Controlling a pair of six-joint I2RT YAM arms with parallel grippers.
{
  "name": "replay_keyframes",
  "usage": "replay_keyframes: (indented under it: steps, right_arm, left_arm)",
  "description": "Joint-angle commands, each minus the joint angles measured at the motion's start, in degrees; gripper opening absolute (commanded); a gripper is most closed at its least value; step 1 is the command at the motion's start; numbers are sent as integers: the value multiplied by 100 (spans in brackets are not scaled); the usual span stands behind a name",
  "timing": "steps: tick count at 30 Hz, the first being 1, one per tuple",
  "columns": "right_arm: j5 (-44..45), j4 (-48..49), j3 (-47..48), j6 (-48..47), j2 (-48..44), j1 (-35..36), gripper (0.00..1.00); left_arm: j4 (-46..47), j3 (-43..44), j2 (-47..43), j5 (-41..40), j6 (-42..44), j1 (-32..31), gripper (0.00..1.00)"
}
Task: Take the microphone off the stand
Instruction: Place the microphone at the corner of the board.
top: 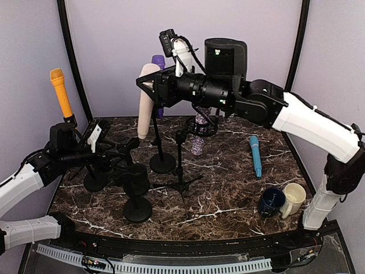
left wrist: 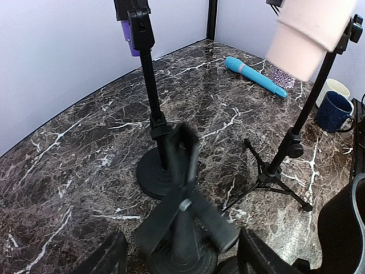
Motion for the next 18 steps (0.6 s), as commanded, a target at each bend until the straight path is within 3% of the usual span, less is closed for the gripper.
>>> replay_keyframes:
  steps: [1,6,12,18]
  right_arm:
    - [-337,461,-742,223,-892,47,24]
    - [-534,294,-1548,510,-1830,48,24]
    - [-414,-209,-2409,946,-2910,48,23]
    - [-99,-1511,-3021,1481,-3862,31,22]
  left_arm:
    - [12,-86,-303,-420,-83,13,79]
    - [87,-110,-481,-548,-183,13,89]
    - [139,-115,-599,-733,-188,13,89]
    - [200,-215,-843,-1073,-143,13,89]
